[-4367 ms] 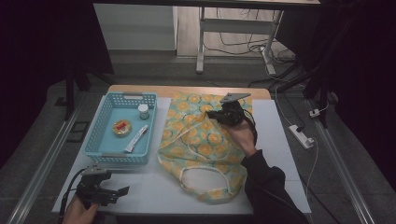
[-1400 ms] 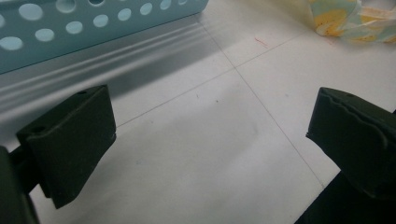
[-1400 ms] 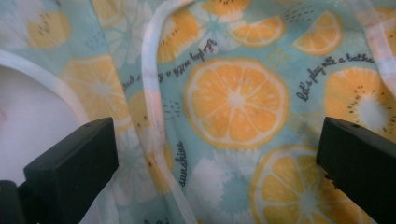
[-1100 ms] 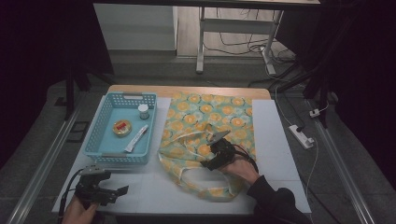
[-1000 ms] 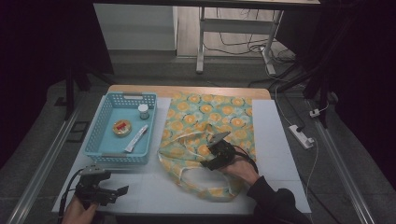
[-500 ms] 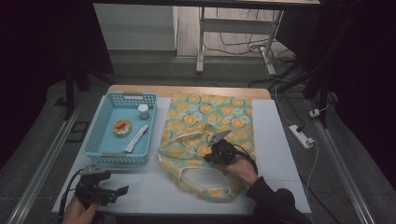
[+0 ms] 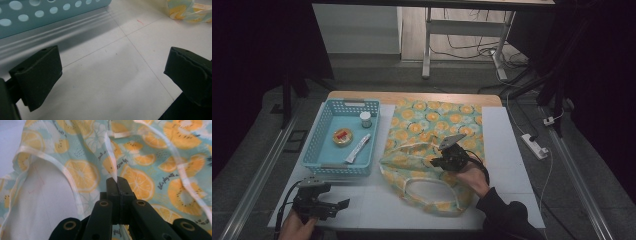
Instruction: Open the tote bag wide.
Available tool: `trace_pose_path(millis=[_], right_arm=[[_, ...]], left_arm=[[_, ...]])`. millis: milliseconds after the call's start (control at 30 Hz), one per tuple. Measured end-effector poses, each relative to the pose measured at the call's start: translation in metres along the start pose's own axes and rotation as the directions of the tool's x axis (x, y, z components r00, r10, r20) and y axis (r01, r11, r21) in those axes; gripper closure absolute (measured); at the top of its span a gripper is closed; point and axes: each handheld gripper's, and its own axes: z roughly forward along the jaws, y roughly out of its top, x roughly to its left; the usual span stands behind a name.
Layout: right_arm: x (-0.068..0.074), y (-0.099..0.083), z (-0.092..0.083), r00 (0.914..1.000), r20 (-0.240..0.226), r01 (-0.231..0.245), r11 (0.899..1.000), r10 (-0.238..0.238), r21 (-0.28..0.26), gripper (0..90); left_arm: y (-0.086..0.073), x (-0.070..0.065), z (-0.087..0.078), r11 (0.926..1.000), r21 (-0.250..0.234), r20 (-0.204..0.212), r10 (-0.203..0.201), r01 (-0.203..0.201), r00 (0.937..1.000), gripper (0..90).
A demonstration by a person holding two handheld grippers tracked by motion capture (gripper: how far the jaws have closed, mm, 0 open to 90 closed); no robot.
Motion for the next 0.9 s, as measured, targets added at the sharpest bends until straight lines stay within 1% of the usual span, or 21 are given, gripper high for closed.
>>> trace_pose_path(millis=[400,633,733,900], right_arm=[[-0.003,0.012,-0.015,0.9998,0.014,-0.015,0.997,0.016,-0.070,90.0],[-0.004,0.019,-0.024,0.9995,0.025,-0.019,0.995,0.022,-0.094,90.0],[-0.005,0.024,-0.030,0.9990,0.030,-0.029,0.994,0.032,-0.110,90.0],[-0.006,0.029,-0.033,0.9988,0.031,-0.032,0.992,0.036,-0.124,90.0]], left_arm=[[0.000,0.000,0.000,1.0000,0.002,-0.003,-0.001,0.001,1.0000,1.0],[0.000,0.000,0.000,1.0000,0.006,-0.001,-0.003,0.003,1.0000,1.0],[0.000,0.001,0.000,1.0000,0.006,0.000,-0.005,0.005,1.0000,1.0],[0.000,0.001,0.000,1.0000,0.005,0.000,-0.007,0.007,1.0000,1.0]])
